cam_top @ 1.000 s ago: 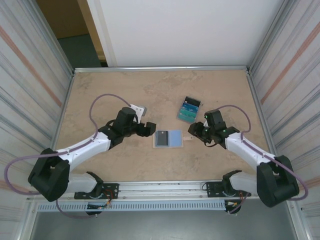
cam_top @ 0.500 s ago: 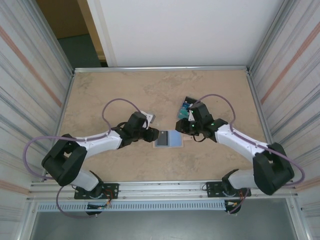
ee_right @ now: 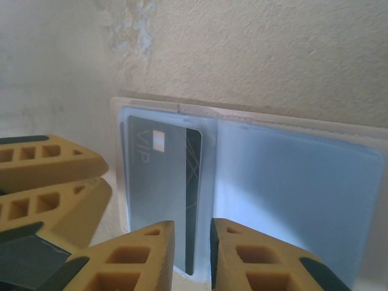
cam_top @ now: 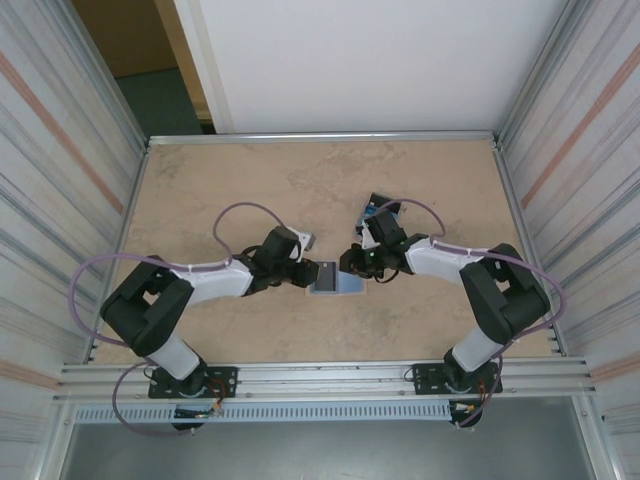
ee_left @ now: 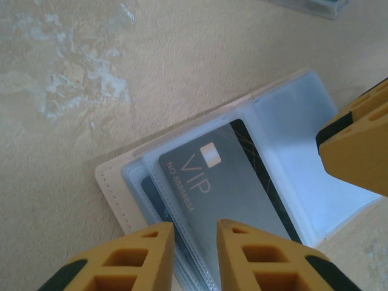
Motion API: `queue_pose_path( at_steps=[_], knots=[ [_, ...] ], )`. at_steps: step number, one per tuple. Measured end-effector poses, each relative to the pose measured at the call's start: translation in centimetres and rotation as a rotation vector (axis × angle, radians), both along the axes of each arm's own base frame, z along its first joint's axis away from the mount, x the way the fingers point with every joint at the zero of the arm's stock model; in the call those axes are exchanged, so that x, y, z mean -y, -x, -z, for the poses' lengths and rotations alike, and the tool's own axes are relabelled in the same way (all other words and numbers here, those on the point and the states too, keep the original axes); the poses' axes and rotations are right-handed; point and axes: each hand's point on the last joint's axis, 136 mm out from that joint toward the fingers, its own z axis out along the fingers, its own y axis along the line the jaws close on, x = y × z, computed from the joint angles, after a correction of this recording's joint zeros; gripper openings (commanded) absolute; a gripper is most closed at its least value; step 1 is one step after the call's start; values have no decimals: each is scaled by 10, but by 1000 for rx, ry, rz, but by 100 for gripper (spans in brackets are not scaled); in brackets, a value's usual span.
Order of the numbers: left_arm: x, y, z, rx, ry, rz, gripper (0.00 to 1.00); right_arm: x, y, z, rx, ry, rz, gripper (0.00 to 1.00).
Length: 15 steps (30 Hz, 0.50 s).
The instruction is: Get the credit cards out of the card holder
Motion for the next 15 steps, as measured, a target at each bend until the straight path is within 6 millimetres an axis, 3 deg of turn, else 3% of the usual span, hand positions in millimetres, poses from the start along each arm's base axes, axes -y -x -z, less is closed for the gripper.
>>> queue_pose_path(
  at_steps=[15],
  knots=[
    [5,3,3,-16,2,21,23,-13,-4,15,-39,-38,-14,17]
  ],
)
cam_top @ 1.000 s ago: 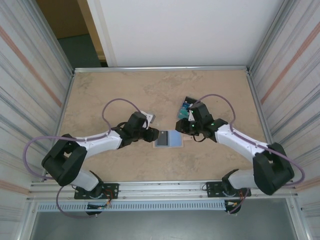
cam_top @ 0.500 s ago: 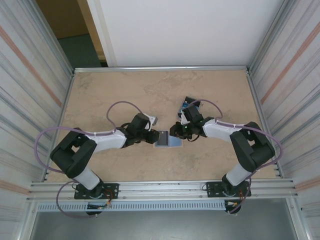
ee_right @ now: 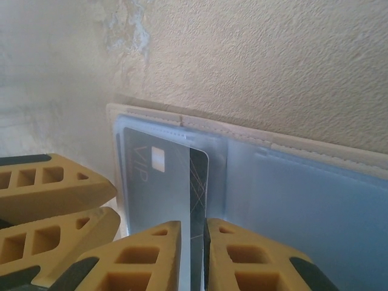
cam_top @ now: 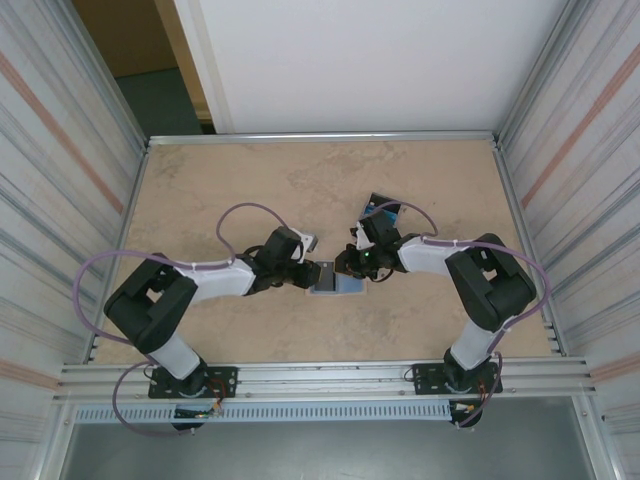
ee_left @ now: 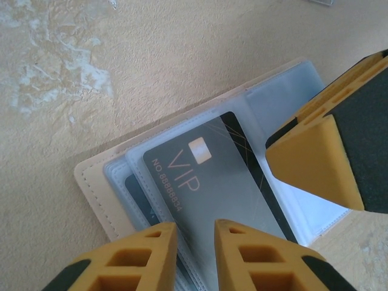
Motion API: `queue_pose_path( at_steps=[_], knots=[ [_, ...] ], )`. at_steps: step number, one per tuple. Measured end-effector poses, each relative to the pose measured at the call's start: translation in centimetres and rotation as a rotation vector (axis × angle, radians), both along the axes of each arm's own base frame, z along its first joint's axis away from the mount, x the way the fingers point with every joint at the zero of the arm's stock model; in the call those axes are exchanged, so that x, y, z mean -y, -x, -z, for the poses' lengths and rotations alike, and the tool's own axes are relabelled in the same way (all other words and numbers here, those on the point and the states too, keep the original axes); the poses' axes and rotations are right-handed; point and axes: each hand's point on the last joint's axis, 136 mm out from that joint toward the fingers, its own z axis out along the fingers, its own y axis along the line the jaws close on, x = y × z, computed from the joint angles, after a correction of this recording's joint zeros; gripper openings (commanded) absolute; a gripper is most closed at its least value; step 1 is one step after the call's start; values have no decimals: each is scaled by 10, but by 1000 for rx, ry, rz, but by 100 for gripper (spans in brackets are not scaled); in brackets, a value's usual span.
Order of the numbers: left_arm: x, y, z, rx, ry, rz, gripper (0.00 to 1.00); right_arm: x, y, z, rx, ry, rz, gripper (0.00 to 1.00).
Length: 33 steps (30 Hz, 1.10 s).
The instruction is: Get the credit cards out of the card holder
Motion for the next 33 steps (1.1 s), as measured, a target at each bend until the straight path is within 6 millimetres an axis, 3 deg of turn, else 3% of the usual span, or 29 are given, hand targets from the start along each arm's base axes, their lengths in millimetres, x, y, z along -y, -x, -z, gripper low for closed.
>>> queue_pose_path(
  at_steps=[10,25,33],
  knots=[
    [-1,1,5,-14,-14,2,22,0,-1,11,-36,-3,16,16],
    [0,2,6,-25,-35,16,19,-7,-11,0,-45,-103,35,13],
    [0,2,6,-30,-35,18,19,-6,-7,3,-55,-118,34,11]
  ],
)
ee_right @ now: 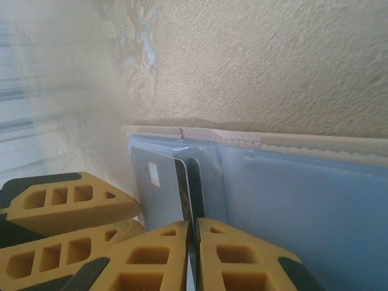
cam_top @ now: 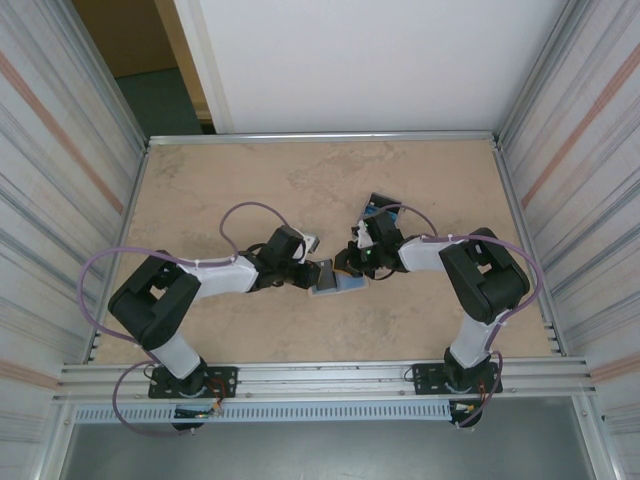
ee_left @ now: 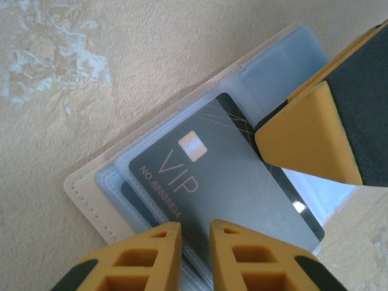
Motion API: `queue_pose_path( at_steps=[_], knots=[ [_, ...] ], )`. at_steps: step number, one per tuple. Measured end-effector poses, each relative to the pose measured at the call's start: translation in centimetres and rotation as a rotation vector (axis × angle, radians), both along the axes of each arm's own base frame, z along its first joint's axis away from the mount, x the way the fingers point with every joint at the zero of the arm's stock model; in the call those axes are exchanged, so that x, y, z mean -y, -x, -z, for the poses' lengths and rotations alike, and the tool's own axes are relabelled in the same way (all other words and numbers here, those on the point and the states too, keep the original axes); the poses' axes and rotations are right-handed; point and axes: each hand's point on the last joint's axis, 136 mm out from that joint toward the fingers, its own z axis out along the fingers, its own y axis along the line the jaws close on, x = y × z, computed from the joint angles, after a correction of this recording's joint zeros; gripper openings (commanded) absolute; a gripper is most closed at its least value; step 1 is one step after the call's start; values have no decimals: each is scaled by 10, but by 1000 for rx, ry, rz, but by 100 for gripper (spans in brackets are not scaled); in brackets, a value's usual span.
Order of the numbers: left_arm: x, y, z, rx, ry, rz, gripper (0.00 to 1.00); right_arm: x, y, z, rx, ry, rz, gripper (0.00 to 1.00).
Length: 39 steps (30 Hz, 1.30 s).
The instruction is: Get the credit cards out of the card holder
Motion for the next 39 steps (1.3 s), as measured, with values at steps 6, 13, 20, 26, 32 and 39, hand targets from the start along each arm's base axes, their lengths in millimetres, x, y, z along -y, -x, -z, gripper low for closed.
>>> queue_pose_path(
  at_steps=[6,13,20,26,32,39],
  knots=[
    [-1,1,0,-7,-6,0,18,0,-1,-1,2,-12,8,1],
    [-2,0,1,-6,-14,-5,12,3,1,3,-7,-9,16,0],
    [-4,-4,2,-13,-4,-13,10,6,4,7,-16,-3,20,0],
    [-4,-7,3,-3,1,-9,6,10,2,9,-15,0,33,0],
    [-2,-9,3,26,-8,27,6,14,1,8,-5,7,46,0],
    [-2,-9,3,57,-25,63,6,19,-2,7,12,31,70,0]
  ],
)
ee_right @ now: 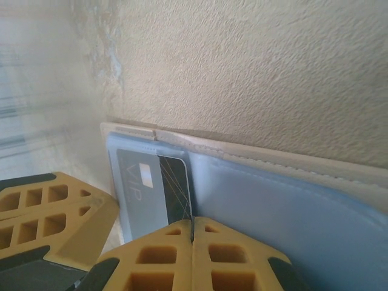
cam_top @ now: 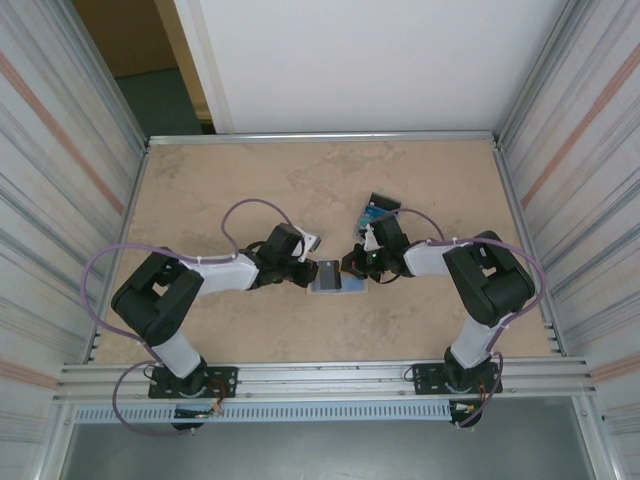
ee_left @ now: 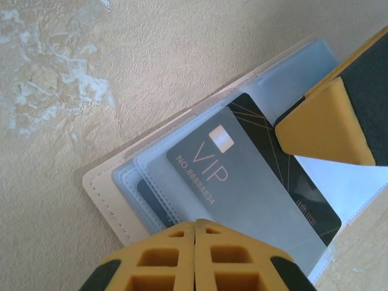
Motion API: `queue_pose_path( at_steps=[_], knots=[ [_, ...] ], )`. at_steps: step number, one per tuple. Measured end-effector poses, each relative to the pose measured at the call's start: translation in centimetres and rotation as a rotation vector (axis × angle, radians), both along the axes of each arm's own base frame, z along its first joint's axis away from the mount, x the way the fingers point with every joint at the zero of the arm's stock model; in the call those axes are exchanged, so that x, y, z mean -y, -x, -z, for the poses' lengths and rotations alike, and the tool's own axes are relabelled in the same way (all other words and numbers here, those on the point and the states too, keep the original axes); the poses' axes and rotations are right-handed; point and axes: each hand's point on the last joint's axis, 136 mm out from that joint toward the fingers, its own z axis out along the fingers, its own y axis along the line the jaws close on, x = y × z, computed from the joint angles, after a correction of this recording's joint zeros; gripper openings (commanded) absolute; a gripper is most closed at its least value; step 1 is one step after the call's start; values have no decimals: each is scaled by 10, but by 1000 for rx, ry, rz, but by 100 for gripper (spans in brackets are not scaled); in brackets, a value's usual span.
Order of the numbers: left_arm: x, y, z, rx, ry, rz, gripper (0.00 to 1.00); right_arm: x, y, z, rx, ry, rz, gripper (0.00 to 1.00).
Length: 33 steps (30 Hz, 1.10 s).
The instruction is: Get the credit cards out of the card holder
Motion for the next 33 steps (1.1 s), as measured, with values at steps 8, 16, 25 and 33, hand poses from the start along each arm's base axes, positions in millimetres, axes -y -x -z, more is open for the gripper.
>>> queue_pose_path(
  at_steps=[8,16,25,33],
  knots=[
    [0,-1,-1,20,-7,20,5,4,-1,2,2,22,15,0],
    [2,-7,-12,71,-42,35,12,6,-1,2,5,33,24,0],
    [33,-5,-38,169,-53,98,13,8,-2,2,5,46,39,0],
    [31,-2,-15,123,-90,104,9,12,0,1,-2,54,63,0]
  ],
)
